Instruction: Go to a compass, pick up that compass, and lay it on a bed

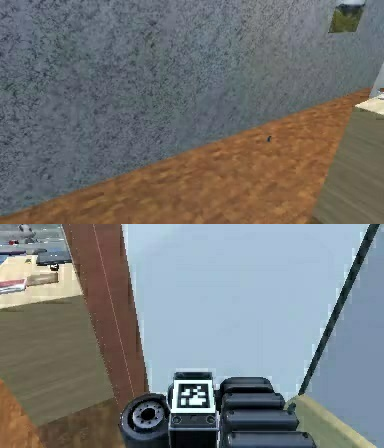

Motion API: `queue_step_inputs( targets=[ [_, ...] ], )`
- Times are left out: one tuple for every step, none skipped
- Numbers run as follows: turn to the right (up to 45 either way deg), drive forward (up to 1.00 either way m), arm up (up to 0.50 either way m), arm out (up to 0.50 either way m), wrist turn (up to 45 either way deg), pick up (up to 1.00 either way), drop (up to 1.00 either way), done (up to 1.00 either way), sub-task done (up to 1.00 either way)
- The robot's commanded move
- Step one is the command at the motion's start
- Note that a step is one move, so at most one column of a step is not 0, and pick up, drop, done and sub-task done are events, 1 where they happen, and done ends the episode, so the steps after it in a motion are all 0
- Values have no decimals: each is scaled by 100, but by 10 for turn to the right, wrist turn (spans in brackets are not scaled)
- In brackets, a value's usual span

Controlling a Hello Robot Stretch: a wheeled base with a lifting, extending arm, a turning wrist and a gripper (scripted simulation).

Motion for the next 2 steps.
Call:
queue_step_inputs(
  targets=[
    [240,0,0,0,0,0,0,0,0],
    [0,100,0,0,0,0,0,0,0]
  ],
)
